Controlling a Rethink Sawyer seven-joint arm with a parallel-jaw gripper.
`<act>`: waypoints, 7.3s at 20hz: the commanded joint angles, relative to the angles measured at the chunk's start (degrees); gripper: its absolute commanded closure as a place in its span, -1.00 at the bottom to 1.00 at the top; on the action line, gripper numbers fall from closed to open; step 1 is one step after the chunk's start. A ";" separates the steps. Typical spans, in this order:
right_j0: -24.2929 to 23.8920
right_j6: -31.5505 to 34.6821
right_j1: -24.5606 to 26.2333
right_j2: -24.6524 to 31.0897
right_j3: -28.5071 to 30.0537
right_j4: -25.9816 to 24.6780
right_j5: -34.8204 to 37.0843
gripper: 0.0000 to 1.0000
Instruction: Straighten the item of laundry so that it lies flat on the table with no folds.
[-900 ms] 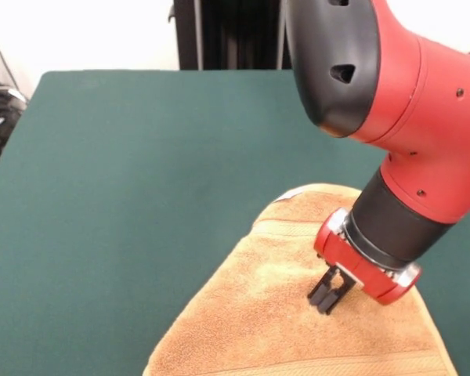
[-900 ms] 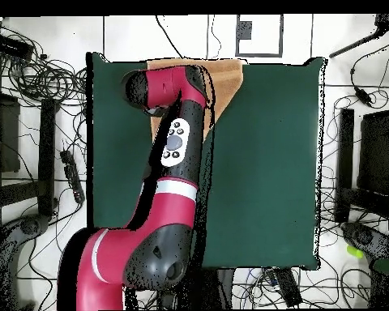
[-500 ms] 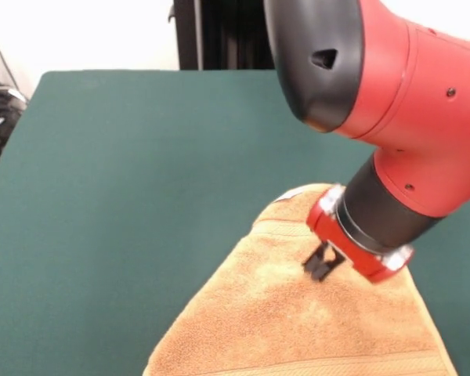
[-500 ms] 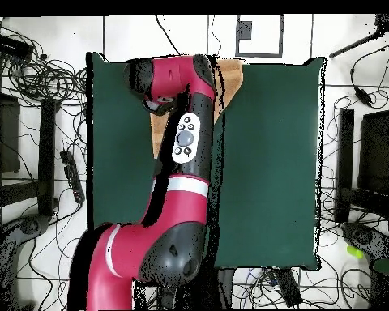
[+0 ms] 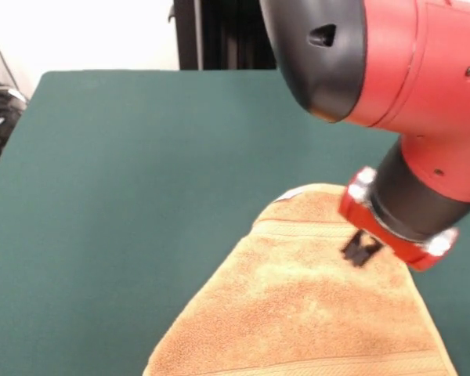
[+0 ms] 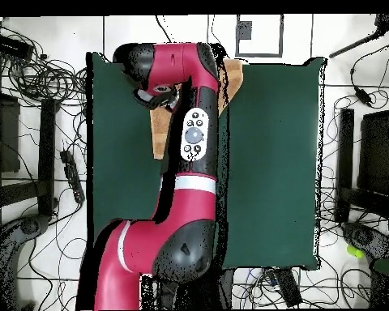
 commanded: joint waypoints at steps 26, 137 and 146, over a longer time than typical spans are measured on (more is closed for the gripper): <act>-5.56 -12.60 11.60 -46.45 -7.23 54.10 -5.43 1.00; -8.37 -40.48 -1.66 1.58 3.97 13.12 4.06 -1.00; -8.82 -46.38 -4.53 15.51 9.76 3.82 -7.83 -1.00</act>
